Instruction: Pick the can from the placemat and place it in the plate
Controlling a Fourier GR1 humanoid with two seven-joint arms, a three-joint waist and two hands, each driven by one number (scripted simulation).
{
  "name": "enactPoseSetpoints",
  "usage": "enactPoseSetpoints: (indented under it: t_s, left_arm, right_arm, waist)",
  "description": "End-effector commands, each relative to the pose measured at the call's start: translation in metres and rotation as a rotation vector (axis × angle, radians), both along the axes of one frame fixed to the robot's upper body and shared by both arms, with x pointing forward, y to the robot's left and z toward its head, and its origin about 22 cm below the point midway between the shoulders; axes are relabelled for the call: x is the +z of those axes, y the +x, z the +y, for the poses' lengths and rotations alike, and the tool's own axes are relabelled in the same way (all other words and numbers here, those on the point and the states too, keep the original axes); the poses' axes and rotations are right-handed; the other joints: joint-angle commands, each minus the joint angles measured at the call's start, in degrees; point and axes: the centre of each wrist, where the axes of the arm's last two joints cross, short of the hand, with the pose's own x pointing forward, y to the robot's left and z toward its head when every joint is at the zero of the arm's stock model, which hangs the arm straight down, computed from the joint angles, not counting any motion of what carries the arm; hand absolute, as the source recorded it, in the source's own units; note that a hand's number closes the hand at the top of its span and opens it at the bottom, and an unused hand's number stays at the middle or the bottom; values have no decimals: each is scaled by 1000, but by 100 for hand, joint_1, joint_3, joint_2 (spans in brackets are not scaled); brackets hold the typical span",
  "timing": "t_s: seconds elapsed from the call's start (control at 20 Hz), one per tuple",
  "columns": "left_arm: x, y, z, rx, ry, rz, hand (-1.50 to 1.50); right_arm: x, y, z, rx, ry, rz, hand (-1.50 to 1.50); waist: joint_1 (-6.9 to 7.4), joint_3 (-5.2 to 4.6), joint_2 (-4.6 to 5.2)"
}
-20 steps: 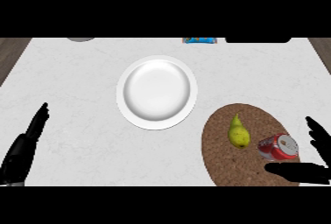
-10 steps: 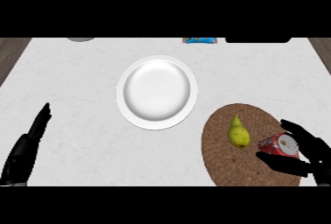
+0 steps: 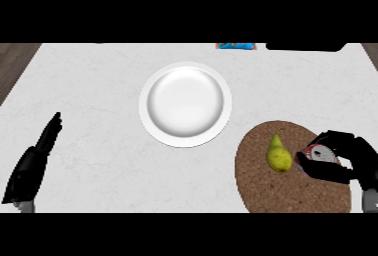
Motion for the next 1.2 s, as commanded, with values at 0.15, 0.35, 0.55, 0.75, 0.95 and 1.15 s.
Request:
enactPoseSetpoints:
  t_s: [0.15, 0.35, 0.55, 0.75, 0.95, 1.15]
  left_arm:
    - [11, 18, -27, -146, -8, -45, 0]
    - [19, 28, -34, -168, 5, -64, 0]
    - [11, 26, -42, -172, -11, -46, 0]
    - [9, 29, -35, -129, -3, -42, 0]
    - [15, 29, -33, -114, -4, -48, 0]
    - [6, 28, -40, -107, -7, -35, 0]
  right_arm:
    - [49, 44, 7, 530, -408, -29, 150]
    - [80, 72, -10, 654, -509, -113, 150]
    - [94, 96, -26, 681, -555, -260, 150]
    - [111, 118, -38, 716, -559, -445, 150]
    - [124, 135, -45, 741, -500, -675, 150]
    - [133, 159, -26, 899, -348, -838, 150]
  waist:
    - [1038, -1, 307]
    - [1008, 36, 315]
    - [906, 50, 299]
    - [730, 40, 267]
    - [630, 44, 202]
    - [522, 19, 175]
